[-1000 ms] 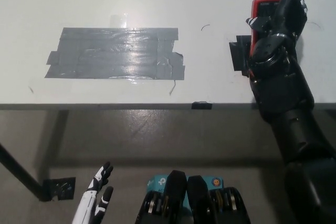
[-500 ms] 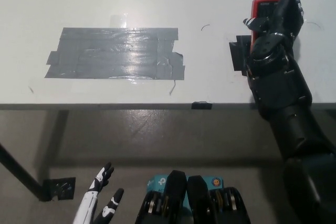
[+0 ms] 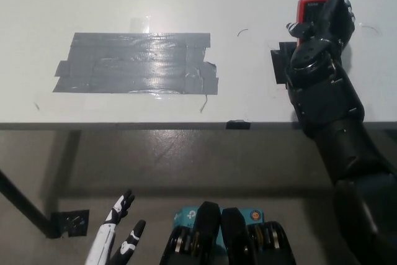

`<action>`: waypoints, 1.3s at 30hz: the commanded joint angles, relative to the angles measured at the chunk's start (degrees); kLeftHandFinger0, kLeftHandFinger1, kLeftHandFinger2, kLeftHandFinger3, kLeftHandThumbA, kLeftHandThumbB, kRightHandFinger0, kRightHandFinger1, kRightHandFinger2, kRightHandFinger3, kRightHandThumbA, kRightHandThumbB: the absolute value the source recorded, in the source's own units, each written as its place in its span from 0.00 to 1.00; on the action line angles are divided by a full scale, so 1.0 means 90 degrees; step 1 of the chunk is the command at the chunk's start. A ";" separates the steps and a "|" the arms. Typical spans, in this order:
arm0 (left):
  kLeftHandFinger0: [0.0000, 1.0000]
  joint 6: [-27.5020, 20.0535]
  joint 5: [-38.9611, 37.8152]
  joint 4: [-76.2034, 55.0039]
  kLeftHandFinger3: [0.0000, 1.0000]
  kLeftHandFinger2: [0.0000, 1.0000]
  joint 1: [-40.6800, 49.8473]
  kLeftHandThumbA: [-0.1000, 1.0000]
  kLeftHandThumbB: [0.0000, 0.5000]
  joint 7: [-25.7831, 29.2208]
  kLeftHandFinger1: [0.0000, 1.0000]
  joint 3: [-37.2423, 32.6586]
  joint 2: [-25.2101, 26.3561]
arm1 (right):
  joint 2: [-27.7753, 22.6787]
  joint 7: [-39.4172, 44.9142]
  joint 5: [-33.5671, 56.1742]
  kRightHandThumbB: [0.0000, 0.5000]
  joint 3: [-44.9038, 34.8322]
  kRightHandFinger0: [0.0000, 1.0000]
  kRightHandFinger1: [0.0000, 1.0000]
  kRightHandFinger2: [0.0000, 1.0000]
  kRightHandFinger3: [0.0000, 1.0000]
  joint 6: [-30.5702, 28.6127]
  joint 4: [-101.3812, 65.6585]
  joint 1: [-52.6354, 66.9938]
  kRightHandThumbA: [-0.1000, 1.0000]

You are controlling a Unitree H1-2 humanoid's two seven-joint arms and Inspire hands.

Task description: The robot first picks the multimeter with right hand and then unfolds the black stand on the back of it using left hand

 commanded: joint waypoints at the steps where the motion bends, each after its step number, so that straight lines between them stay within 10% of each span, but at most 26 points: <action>1: 1.00 0.0046 0.0109 -0.0241 1.00 1.00 -0.0018 0.91 0.25 0.0075 1.00 -0.0009 0.0081 | -0.0024 -0.0216 0.0202 0.94 0.0091 1.00 1.00 1.00 1.00 -0.0160 0.0215 -0.0366 0.88; 20: 1.00 0.0138 0.0184 -0.0325 1.00 1.00 -0.0080 0.93 0.25 0.0083 1.00 -0.0002 0.0091 | -0.0079 0.0122 0.1181 0.92 -0.0449 1.00 1.00 1.00 1.00 -0.0497 0.0566 -0.0434 0.78; 23: 1.00 0.0160 0.0197 -0.0356 1.00 1.00 -0.0077 0.94 0.26 0.0079 1.00 0.0000 0.0093 | -0.0130 0.0568 0.1869 0.70 -0.1078 1.00 1.00 1.00 1.00 -0.0827 0.0959 -0.0384 0.50; 25: 1.00 0.0172 0.0196 -0.0354 1.00 1.00 -0.0104 0.94 0.27 0.0077 1.00 0.0002 0.0086 | -0.0227 0.0757 0.1687 0.69 -0.0966 0.65 0.83 0.90 1.00 -0.0586 0.1214 -0.0402 0.35; 26: 1.00 0.0158 0.0182 -0.0336 1.00 1.00 -0.0126 0.94 0.26 0.0070 1.00 -0.0001 0.0090 | -0.0274 0.0805 0.1572 0.61 -0.0855 1.00 0.99 0.84 0.73 -0.0672 0.1388 -0.0321 0.03; 28: 1.00 0.0160 0.0188 -0.0313 1.00 1.00 -0.0170 0.94 0.26 0.0081 1.00 0.0002 0.0083 | -0.0305 0.0838 0.1602 0.53 -0.0840 0.85 0.76 0.60 0.65 -0.0635 0.1571 -0.0302 0.00; 29: 1.00 0.0180 0.0189 -0.0335 1.00 1.00 -0.0176 0.94 0.26 0.0076 1.00 0.0007 0.0088 | -0.0303 0.0840 0.1715 0.52 -0.0925 0.20 0.18 0.29 0.88 -0.0576 0.1694 -0.0307 0.00; 30: 1.00 0.0190 0.0185 -0.0341 1.00 1.00 -0.0179 0.94 0.26 0.0070 1.00 0.0014 0.0097 | -0.0305 0.0865 0.1755 0.52 -0.0945 0.01 0.02 0.22 1.00 -0.0538 0.1750 -0.0295 0.00; 33: 1.00 0.0171 0.0141 -0.0334 1.00 1.00 -0.0204 0.95 0.25 0.0058 1.00 0.0024 0.0104 | -0.0340 0.0953 0.1848 0.49 -0.0988 0.00 0.04 0.37 1.00 -0.0656 0.1877 -0.0254 0.00; 37: 1.00 0.0198 0.0162 -0.0317 1.00 1.00 -0.0291 0.96 0.24 0.0057 1.00 0.0029 0.0118 | -0.0388 0.0888 0.1942 0.42 -0.1005 0.00 0.30 0.68 1.00 -0.0768 0.1951 -0.0289 0.00; 39: 1.00 0.0194 0.0129 -0.0305 1.00 1.00 -0.0302 0.96 0.24 0.0059 1.00 0.0036 0.0108 | -0.0400 0.0865 0.1935 0.41 -0.0944 0.00 0.28 0.65 0.90 -0.0943 0.1896 -0.0250 0.00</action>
